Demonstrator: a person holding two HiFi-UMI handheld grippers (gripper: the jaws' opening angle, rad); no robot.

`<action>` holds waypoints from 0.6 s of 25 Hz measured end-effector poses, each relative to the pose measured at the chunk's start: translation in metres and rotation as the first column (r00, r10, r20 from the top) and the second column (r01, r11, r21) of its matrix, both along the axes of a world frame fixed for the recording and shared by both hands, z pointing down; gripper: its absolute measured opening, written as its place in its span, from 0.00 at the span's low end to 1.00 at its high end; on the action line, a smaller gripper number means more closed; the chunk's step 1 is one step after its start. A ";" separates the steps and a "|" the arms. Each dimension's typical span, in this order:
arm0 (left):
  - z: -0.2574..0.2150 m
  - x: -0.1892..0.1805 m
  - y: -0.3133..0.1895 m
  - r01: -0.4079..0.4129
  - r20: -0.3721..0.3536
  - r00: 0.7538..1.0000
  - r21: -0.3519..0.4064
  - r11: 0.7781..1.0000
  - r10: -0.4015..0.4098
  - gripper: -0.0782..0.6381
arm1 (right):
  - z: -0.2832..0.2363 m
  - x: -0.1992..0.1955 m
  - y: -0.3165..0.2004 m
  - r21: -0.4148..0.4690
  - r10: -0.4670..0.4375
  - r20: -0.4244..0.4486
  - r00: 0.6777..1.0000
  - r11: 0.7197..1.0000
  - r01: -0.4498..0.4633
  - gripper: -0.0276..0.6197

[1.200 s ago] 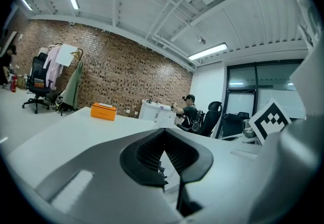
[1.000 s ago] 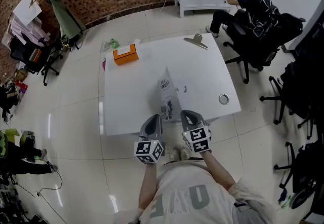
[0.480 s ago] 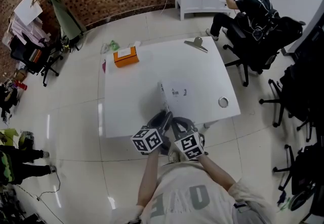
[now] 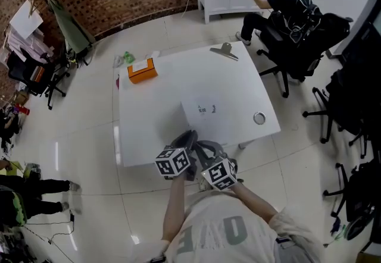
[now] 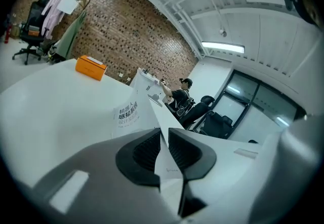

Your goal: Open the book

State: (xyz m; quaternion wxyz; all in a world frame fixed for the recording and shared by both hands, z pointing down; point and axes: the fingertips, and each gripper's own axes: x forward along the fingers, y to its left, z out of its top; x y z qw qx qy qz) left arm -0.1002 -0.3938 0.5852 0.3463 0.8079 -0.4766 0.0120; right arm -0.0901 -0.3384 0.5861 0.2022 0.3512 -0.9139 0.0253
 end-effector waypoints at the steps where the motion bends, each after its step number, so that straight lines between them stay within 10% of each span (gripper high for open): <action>1: -0.002 -0.005 -0.001 0.013 0.028 1.000 0.015 1.000 -0.013 0.20 | -0.003 -0.002 0.002 0.011 -0.012 0.012 1.000 1.000 0.012 0.07; 9: -0.012 -0.075 -0.005 0.206 0.167 0.961 0.095 0.974 -0.220 0.16 | -0.012 -0.007 0.008 0.031 -0.025 0.079 0.997 0.999 0.023 0.05; 15: -0.003 -0.143 0.002 0.345 0.275 0.889 0.125 0.930 -0.366 0.16 | 0.015 0.015 -0.011 -0.065 0.087 0.066 0.994 0.994 -0.082 0.05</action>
